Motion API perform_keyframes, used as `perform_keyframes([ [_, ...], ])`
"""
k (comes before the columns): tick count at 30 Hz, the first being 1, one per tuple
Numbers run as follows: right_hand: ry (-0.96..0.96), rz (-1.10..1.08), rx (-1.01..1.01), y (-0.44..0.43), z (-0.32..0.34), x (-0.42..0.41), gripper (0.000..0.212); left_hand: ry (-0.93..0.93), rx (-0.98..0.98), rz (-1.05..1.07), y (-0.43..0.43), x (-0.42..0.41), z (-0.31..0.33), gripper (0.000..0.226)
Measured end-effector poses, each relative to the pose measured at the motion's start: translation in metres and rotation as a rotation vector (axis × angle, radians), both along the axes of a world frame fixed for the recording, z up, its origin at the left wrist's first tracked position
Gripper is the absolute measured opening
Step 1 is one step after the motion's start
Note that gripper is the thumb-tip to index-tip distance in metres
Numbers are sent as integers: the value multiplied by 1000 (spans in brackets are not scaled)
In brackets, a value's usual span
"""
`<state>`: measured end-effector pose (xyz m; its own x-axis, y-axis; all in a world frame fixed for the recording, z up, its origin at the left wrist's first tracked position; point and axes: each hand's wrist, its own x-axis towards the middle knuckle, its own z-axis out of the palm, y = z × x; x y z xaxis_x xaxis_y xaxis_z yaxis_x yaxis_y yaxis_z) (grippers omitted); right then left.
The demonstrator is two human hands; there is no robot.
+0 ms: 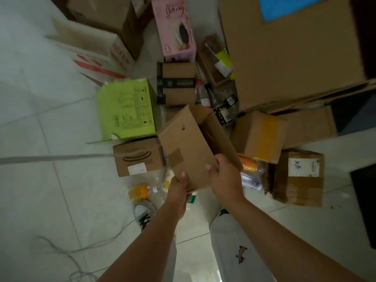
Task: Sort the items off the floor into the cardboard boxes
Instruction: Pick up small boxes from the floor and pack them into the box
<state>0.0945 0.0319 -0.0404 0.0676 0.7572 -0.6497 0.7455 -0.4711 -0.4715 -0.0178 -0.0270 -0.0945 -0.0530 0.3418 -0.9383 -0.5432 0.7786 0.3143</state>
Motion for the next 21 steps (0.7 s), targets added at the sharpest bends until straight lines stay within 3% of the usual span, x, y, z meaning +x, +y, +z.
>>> perform_keyframes([
  [7,87,-103,149,54,108,-44,26,271,101,48,78,-42,109,44],
  [16,334,-93,178,106,229,-99,24,678,221,146,113,-92,229,40],
  [19,377,-131,296,139,269,-76,21,683,317,172,148,-71,269,37],
  [21,400,-178,355,169,295,-47,23,537,424,266,177,-45,289,34],
])
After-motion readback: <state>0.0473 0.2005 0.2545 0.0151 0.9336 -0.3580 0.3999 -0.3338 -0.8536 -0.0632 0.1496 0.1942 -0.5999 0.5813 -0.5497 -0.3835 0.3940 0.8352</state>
